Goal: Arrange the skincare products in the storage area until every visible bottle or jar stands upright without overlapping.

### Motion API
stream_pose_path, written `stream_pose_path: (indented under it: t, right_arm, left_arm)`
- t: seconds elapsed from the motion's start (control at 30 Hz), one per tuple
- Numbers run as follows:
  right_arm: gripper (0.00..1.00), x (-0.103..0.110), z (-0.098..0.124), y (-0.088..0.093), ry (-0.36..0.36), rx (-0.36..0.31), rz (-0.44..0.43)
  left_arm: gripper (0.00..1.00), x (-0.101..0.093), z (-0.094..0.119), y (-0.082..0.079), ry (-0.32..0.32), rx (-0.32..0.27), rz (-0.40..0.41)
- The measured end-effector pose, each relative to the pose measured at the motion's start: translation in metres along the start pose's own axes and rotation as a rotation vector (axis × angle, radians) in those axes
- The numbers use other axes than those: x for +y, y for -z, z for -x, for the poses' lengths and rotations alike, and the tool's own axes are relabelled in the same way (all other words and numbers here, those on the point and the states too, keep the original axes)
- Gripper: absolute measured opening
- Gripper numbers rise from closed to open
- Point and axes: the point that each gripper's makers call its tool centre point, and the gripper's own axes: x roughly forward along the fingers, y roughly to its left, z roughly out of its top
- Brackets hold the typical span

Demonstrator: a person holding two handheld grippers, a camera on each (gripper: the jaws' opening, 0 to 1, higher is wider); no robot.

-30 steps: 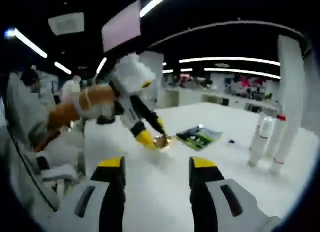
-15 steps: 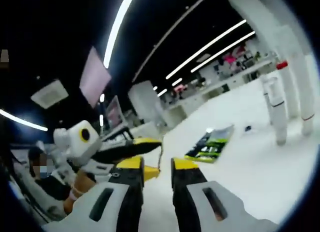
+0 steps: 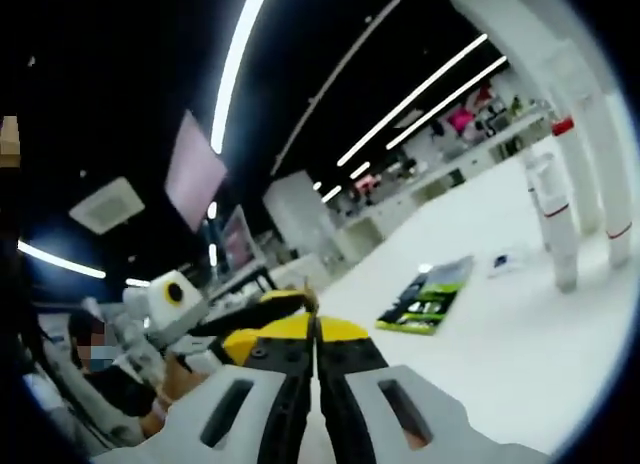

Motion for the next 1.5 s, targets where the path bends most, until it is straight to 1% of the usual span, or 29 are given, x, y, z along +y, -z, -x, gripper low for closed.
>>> stream_pose_path:
  t: [0.07, 0.1, 0.17, 0.2, 0.27, 0.3, 0.33, 0.37, 0.43, 0.47, 0.57, 0.63, 0.7, 0.73, 0.87, 0.9, 0.97, 1.07, 1.13, 1.17, 1.2, 1.23, 1.27, 1.3, 1.33, 1.37, 1.4, 1.47, 1.5]
  right_arm:
    - [0.00, 0.004, 0.003, 0.000, -0.040, 0.010, -0.034]
    - [0.00, 0.003, 0.005, 0.000, -0.050, 0.012, -0.044]
    - [0.00, 0.005, 0.008, 0.001, -0.079, 0.027, -0.077]
    - [0.00, 0.006, 0.009, 0.000, -0.094, 0.019, -0.105]
    - [0.00, 0.009, 0.010, 0.001, -0.114, 0.030, -0.110]
    - [0.00, 0.010, 0.011, 0.002, -0.121, 0.034, -0.114]
    - [0.00, 0.011, 0.012, 0.003, -0.128, 0.039, -0.119]
    - [0.00, 0.014, 0.012, 0.005, -0.146, 0.054, -0.125]
    - [0.00, 0.015, 0.012, 0.007, -0.141, 0.061, -0.122]
    - [0.00, 0.015, 0.013, 0.009, -0.141, 0.068, -0.115]
    - [0.00, 0.017, 0.014, 0.012, -0.144, 0.089, -0.096]
    - [0.00, 0.018, 0.015, 0.016, -0.150, 0.122, -0.077]
    - [0.00, 0.016, 0.017, 0.018, -0.143, 0.142, -0.055]
    - [0.00, 0.016, 0.017, 0.018, -0.143, 0.144, -0.054]
    - [0.00, 0.013, 0.018, 0.018, -0.128, 0.157, -0.026]
    - [0.00, 0.013, 0.019, 0.016, -0.122, 0.157, -0.015]
    - [0.00, 0.011, 0.019, 0.013, -0.099, 0.153, 0.016]
    - [0.00, 0.010, 0.018, 0.006, -0.071, 0.133, 0.047]
    - [0.01, 0.003, 0.017, -0.004, -0.033, 0.093, 0.085]
    - [0.03, -0.001, 0.018, -0.013, -0.013, 0.046, 0.143]
    - [0.07, -0.005, 0.020, -0.020, 0.021, 0.003, 0.183]
    - [0.13, -0.007, 0.021, -0.023, 0.035, -0.012, 0.200]
    - [0.19, -0.016, 0.026, -0.030, 0.097, -0.042, 0.243]
    - [0.25, -0.023, 0.033, -0.032, 0.153, -0.042, 0.291]
    - [0.25, -0.027, 0.038, -0.033, 0.180, -0.041, 0.331]
    - [0.23, -0.031, 0.044, -0.035, 0.216, -0.046, 0.374]
    - [0.18, -0.034, 0.051, -0.035, 0.246, -0.053, 0.406]
    - [0.13, -0.037, 0.056, -0.034, 0.263, -0.066, 0.392]
    - [0.13, -0.038, 0.060, -0.031, 0.258, -0.064, 0.372]
  left_arm:
    - [0.42, -0.006, 0.002, 0.000, 0.091, -0.010, 0.174]
    - [0.40, -0.012, 0.004, 0.000, 0.163, -0.022, 0.301]
    - [0.35, -0.020, 0.006, 0.003, 0.244, -0.014, 0.378]
    - [0.33, -0.025, 0.006, 0.004, 0.286, -0.008, 0.463]
    - [0.29, -0.028, 0.007, 0.005, 0.327, -0.008, 0.532]
    - [0.27, -0.030, 0.007, 0.008, 0.350, 0.009, 0.572]
    - [0.24, -0.031, 0.007, 0.010, 0.360, 0.023, 0.588]
    - [0.21, -0.033, 0.007, 0.012, 0.376, 0.034, 0.585]
    - [0.15, -0.039, 0.008, 0.016, 0.416, 0.069, 0.588]
    - [0.14, -0.042, 0.009, 0.018, 0.424, 0.075, 0.596]
    - [0.11, -0.041, 0.007, 0.022, 0.412, 0.089, 0.609]
    - [0.09, -0.041, 0.008, 0.026, 0.400, 0.105, 0.602]
    - [0.04, -0.045, 0.010, 0.030, 0.408, 0.128, 0.600]
    - [0.03, -0.046, 0.010, 0.031, 0.412, 0.134, 0.604]
    - [0.02, -0.051, 0.011, 0.031, 0.439, 0.147, 0.607]
    - [0.02, -0.054, 0.009, 0.034, 0.436, 0.163, 0.571]
    - [0.01, -0.057, 0.006, 0.037, 0.438, 0.176, 0.558]
    - [0.01, -0.063, 0.000, 0.038, 0.453, 0.197, 0.571]
    - [0.01, -0.062, -0.003, 0.036, 0.454, 0.197, 0.582]
    - [0.01, -0.060, -0.007, 0.033, 0.448, 0.186, 0.607]
    - [0.01, -0.059, -0.012, 0.029, 0.460, 0.173, 0.633]
    - [0.01, -0.059, -0.013, 0.028, 0.464, 0.169, 0.641]
    - [0.01, -0.054, -0.019, 0.024, 0.464, 0.144, 0.671]
    - [0.01, -0.044, -0.027, 0.022, 0.438, 0.131, 0.717]
    - [0.01, -0.035, -0.033, 0.022, 0.421, 0.132, 0.752]
    - [0.01, -0.023, -0.043, 0.023, 0.383, 0.140, 0.811]
    - [0.01, -0.010, -0.054, 0.028, 0.345, 0.164, 0.856]
    - [0.01, 0.000, -0.065, 0.035, 0.315, 0.191, 0.870]
    - [0.01, 0.010, -0.075, 0.041, 0.274, 0.211, 0.909]
